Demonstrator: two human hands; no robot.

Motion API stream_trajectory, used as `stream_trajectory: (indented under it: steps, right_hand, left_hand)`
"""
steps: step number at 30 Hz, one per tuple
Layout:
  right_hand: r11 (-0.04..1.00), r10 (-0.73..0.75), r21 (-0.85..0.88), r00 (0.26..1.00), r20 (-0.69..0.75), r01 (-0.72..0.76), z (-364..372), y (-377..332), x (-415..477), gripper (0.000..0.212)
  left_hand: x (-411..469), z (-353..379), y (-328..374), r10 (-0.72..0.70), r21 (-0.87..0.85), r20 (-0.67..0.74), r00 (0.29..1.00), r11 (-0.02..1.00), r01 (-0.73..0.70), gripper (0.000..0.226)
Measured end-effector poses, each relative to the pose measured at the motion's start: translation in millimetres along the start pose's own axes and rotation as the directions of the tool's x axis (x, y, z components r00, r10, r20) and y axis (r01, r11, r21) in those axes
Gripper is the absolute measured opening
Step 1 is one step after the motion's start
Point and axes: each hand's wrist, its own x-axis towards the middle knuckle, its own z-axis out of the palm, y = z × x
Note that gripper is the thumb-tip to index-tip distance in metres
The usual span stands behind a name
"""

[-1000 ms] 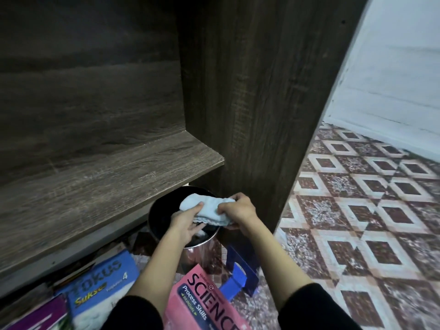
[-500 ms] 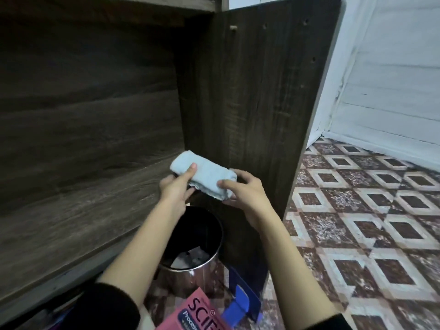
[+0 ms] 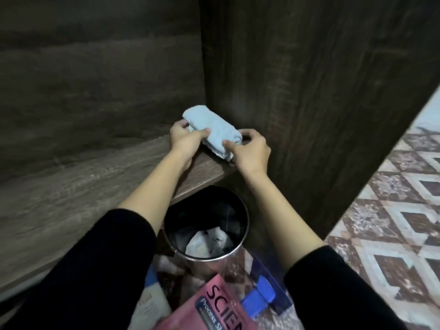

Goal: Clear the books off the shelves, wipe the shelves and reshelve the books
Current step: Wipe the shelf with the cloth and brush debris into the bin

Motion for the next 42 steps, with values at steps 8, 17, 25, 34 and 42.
stream_trajectory:
  steps: [8, 17, 25, 34, 42]
  right_hand:
    - [0.938, -0.163, -0.303, 0.986, 0.043, 0.169, 14.2, 18.2, 3.7, 0.045]
    - [0.846, -0.361, -0.416, 0.932, 0.015, 0.334, 15.8, 11.9, -16.8, 0.053]
    - [0.872, -0.457, -0.222, 0.888, -0.053, 0.435, 2.2, -17.0, -80.8, 0.032]
    - [0.883, -0.469, -0.011, 0.882, 0.041, 0.470, -9.0, -68.1, -191.3, 0.023]
    - [0.874, -0.486, 0.109, 0.856, 0.178, 0.474, 15.2, -88.7, -265.2, 0.017]
  left_hand:
    - [17.9, -3.0, -16.4, 0.182, 0.605, -0.010, 0.983, 0.784, -0.139, 0.056]
    - [6.1, -11.4, -4.9, 0.430, 0.701, 0.080, 0.899, 0.617, -0.357, 0.030]
    - [-60.5, -70.8, 22.6, 0.547, 0.564, 0.054, 0.835, 0.674, -0.478, 0.021]
    - [-173.2, -167.9, 81.6, 0.593, 0.605, -0.014, 0.805, 0.646, -0.465, 0.017]
    - [-243.6, -253.9, 92.3, 0.576, 0.662, -0.153, 0.803, 0.663, -0.349, 0.015]
